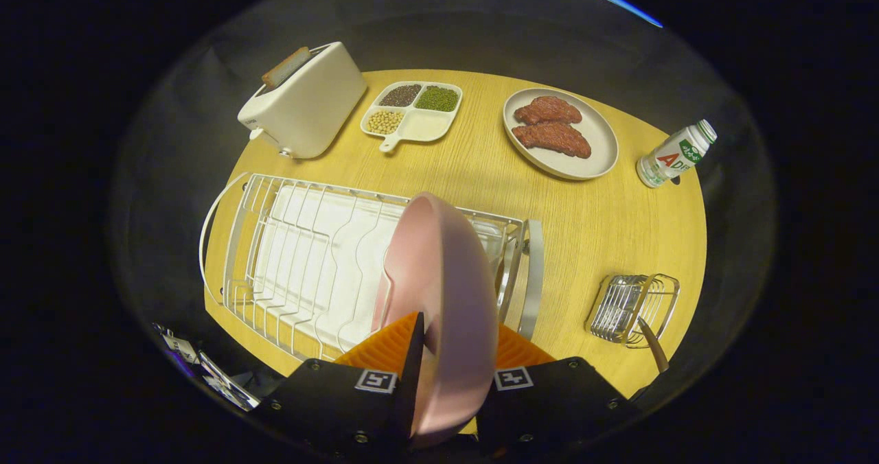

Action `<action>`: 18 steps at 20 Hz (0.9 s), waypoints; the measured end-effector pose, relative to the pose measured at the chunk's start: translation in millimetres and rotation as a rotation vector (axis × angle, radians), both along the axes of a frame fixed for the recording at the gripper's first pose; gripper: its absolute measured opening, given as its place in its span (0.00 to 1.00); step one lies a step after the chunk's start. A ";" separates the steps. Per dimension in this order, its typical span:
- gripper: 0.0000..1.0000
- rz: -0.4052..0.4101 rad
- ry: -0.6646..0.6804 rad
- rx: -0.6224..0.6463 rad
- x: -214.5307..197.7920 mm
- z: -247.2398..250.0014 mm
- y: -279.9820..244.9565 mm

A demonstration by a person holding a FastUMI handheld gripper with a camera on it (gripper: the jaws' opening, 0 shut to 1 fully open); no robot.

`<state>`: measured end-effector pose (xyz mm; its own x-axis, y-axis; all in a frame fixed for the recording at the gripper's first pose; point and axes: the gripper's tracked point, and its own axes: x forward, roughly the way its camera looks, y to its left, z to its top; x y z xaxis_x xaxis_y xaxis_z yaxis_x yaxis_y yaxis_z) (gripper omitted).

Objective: Take the plate from the dish rack, then take the spoon from the basket and place it into the plate.

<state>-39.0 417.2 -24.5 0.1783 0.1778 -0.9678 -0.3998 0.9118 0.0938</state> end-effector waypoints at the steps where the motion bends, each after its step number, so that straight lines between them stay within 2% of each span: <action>1: 0.36 0.012 -0.001 -0.014 -0.3 0.9 0.3; 7: 0.36 0.086 -0.036 -0.091 16.1 11.8 3.4; 9: 0.31 0.079 -0.048 -0.095 26.3 15.0 6.3; 18: 0.31 0.129 -0.053 -0.123 30.3 18.7 9.2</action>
